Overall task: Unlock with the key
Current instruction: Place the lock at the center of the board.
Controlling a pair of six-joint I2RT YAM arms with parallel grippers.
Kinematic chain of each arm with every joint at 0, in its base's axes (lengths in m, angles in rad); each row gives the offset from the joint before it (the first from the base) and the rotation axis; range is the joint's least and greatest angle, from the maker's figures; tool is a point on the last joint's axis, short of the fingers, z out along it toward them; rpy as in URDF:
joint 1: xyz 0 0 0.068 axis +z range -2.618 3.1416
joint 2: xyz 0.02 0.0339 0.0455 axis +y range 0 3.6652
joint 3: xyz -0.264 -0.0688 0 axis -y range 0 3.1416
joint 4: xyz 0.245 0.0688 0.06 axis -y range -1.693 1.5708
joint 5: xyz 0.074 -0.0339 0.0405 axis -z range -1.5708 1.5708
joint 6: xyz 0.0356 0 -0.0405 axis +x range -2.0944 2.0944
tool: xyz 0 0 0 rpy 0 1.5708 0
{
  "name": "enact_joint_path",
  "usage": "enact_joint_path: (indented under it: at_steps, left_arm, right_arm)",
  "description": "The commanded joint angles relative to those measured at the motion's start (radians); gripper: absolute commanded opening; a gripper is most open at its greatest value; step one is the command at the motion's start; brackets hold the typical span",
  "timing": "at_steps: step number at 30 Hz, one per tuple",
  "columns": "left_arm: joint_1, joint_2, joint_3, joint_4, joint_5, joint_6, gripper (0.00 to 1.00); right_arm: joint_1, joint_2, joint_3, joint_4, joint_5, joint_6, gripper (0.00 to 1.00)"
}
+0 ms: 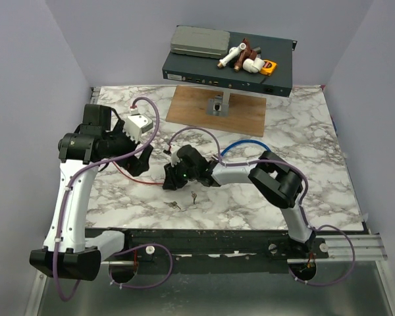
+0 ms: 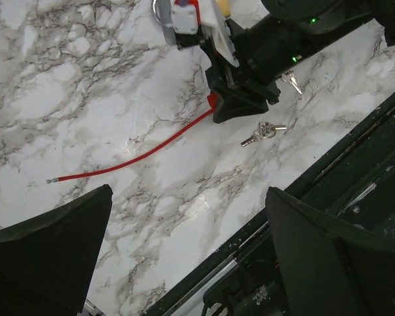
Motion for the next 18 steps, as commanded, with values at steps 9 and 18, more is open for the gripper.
enact_joint_path:
  at_steps: [9, 18]
  left_arm:
    - [0.008, -0.038, -0.175, 0.017, 0.076, 0.035, 0.98]
    - [0.008, -0.048, -0.196, 0.015, 0.081, 0.061, 0.99]
  right_arm:
    - [0.006, -0.062, 0.040, -0.112, 0.220, -0.087, 0.66]
    - [0.004, -0.321, -0.180, -0.169, 0.303, -0.118, 0.66]
